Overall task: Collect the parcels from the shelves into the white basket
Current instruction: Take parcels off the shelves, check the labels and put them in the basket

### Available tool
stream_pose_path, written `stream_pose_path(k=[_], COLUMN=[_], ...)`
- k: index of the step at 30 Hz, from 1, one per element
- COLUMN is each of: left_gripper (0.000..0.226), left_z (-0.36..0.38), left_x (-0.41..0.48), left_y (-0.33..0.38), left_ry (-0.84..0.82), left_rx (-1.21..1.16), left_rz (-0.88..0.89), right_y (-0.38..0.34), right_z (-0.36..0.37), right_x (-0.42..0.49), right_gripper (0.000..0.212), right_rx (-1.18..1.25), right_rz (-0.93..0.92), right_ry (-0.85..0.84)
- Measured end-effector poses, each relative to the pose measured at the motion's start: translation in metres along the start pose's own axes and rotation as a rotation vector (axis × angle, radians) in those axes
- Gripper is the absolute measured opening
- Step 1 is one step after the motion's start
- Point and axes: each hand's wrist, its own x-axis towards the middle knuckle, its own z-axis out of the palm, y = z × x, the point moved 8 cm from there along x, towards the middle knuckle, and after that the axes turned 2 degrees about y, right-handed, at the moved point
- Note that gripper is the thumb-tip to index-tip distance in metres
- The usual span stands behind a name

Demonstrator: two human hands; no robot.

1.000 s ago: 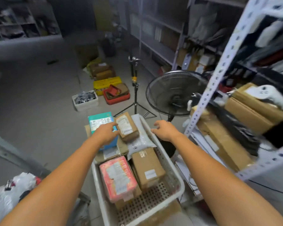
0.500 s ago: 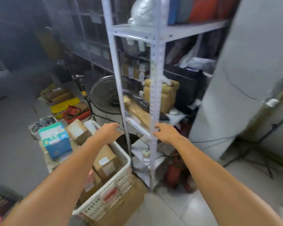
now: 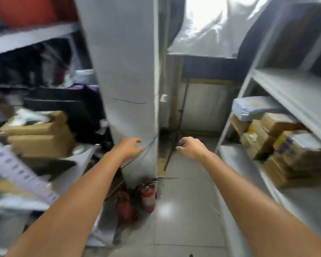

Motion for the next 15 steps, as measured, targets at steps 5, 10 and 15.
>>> stream_pose_path(k=[5, 10, 15], left_gripper=[0.044, 0.042, 0.042], left_z=[0.047, 0.102, 0.147], left_x=[0.080, 0.107, 0.114], left_y=[0.101, 0.210, 0.312], left_ry=[-0.085, -0.197, -0.250], left_rx=[0.048, 0.063, 0.069], left_rz=[0.246, 0.436, 0.595], right_y=[0.107, 0.206, 0.296], right_z=[-0.040, -0.063, -0.086], right_x=[-0.010, -0.056, -0.099], right_gripper=[0.042, 0.048, 0.046], right_rx=[0.046, 0.163, 0.278], right_rz=[0.274, 0.526, 0.687], right_ry=[0.121, 0.199, 0.365])
